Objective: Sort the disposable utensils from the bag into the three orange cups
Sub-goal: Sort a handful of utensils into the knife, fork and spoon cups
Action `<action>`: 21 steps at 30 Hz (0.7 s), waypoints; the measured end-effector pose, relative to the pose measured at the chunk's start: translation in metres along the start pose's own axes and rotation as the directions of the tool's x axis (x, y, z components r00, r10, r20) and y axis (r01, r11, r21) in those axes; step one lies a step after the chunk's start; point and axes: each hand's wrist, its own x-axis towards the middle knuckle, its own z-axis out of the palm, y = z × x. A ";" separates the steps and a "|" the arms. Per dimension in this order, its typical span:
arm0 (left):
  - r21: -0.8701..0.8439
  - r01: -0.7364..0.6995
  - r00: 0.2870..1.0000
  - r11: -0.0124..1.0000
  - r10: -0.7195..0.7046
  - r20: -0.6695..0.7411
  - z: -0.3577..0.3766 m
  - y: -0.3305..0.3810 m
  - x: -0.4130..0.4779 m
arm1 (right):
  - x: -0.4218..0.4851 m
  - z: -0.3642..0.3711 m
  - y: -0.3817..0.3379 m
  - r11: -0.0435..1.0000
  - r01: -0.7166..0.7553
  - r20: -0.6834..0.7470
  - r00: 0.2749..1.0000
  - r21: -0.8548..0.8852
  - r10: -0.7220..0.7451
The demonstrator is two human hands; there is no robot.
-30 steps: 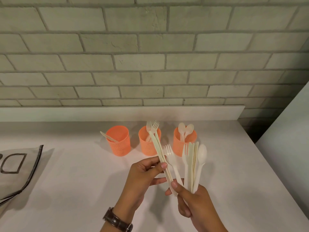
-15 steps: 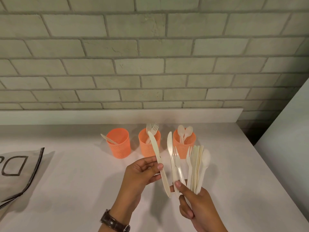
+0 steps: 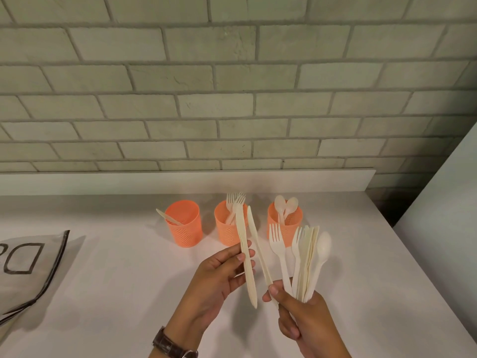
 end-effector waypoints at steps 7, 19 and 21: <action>-0.004 -0.017 1.000 1.000 0.017 -0.005 0.000 -0.002 -0.001 | 0.003 0.003 0.003 0.994 0.023 -0.116 0.993 -0.110 -0.035; 0.101 0.005 1.000 0.995 -0.004 -0.013 -0.002 -0.002 0.002 | 0.008 0.003 0.009 0.999 -0.036 -0.026 0.999 -0.029 0.035; 0.132 0.007 1.000 0.991 -0.006 -0.011 -0.003 0.002 0.005 | 0.009 0.003 0.012 0.999 -0.023 0.000 1.000 -0.049 0.023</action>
